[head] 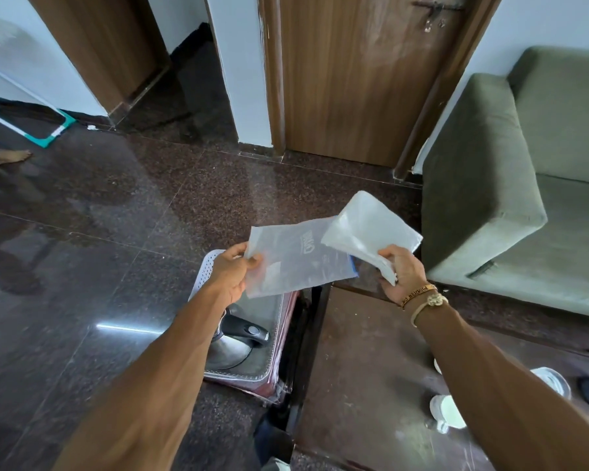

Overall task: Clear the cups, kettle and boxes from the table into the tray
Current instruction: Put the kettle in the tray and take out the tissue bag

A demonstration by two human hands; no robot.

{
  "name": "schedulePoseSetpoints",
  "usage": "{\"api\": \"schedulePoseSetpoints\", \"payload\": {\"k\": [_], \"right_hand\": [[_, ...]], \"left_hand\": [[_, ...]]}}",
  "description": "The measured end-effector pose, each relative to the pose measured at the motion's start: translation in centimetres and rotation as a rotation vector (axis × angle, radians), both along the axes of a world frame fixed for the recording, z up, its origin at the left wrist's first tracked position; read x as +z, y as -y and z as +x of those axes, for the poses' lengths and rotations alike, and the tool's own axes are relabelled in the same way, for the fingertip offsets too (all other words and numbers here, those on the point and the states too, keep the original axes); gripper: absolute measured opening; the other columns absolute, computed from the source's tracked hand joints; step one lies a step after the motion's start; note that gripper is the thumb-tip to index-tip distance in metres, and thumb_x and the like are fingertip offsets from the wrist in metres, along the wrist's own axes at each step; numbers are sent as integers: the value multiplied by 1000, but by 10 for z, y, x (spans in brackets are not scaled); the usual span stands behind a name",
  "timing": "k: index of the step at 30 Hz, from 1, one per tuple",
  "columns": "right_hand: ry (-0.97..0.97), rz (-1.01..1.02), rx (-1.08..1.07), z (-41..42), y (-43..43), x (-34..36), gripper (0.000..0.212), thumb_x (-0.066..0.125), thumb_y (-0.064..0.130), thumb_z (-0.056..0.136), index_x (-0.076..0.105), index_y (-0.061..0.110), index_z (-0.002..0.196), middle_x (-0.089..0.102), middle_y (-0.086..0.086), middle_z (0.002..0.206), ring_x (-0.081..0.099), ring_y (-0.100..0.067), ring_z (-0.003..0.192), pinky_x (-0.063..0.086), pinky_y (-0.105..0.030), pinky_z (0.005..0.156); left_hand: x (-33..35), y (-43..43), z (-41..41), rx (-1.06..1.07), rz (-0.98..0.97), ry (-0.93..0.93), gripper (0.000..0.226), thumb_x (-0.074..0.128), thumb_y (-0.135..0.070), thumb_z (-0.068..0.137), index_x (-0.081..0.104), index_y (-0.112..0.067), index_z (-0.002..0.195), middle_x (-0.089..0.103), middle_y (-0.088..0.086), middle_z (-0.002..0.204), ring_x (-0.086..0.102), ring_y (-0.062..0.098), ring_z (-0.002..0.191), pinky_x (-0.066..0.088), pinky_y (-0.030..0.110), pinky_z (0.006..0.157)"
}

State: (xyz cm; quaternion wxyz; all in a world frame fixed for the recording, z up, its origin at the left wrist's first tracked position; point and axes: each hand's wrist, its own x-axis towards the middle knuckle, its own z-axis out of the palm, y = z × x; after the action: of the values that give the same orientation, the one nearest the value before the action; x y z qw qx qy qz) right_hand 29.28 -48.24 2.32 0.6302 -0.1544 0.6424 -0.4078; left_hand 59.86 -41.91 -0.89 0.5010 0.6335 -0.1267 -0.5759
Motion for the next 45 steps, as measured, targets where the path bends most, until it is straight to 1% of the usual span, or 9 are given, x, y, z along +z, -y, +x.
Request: {"api": "schedulePoseSetpoints", "payload": {"k": [9,13,19,24,28,31,37,42,45], "right_hand": [[627,-113,1,31,8,-12,16,44,-1,80,52,6,68,46,-4,64,38,-8,44,34,-16,39],[682,-152,-29,37,20,-11,30,53,3,70,59,-1,99,65,-19,99,46,-8,52,37,-16,43],[470,27,211,74,10,-45,34,68,2,77,64,3,111,73,-12,101,71,-20,73,59,-28,56],[492,147,245,108,2,-77,18,74,0,71,71,2,89,72,-8,78,65,-13,54,47,-22,41],[364,192,250,141,9,-103,6,70,1,79,67,3,84,67,-7,65,58,-12,46,44,-20,38],[281,213,229,166,14,-125,4,67,0,87,67,4,86,68,-8,69,61,-16,50,45,-21,39],[113,233,216,212,13,-175,5,66,-5,84,66,0,85,65,-12,75,64,-22,65,49,-25,47],[-11,243,229,231,7,-201,13,67,-5,82,66,-4,95,61,-15,78,60,-27,68,49,-33,59],[-74,243,232,234,12,-211,13,69,-2,82,66,-4,94,63,-15,75,61,-27,62,49,-28,51]], "left_hand": [[-14,7,26,50,-2,22,27,66,6,86,68,-16,101,75,7,91,73,18,72,59,32,59],[-13,9,47,29,-24,92,29,65,7,87,68,-15,105,74,7,86,71,15,65,60,33,58],[-13,15,70,-53,-45,35,32,66,3,89,65,-8,118,74,12,103,71,27,87,59,48,82],[-33,24,94,-67,-17,89,32,68,2,87,66,-8,118,75,13,104,72,26,88,61,45,80],[-65,34,112,-49,29,244,29,68,4,87,68,-11,112,75,8,97,71,16,81,61,30,71],[-93,40,124,-155,116,479,25,66,0,86,69,-22,97,75,9,98,69,18,80,59,36,75],[-148,39,150,-554,356,868,45,55,-6,86,59,-16,130,66,10,125,63,30,113,53,40,91],[-168,40,164,-584,322,1051,47,56,-9,90,54,-22,136,64,7,131,60,29,117,47,34,93],[-172,44,167,-509,275,1054,45,57,-9,90,55,-24,133,67,6,125,63,28,112,48,33,86]]}}
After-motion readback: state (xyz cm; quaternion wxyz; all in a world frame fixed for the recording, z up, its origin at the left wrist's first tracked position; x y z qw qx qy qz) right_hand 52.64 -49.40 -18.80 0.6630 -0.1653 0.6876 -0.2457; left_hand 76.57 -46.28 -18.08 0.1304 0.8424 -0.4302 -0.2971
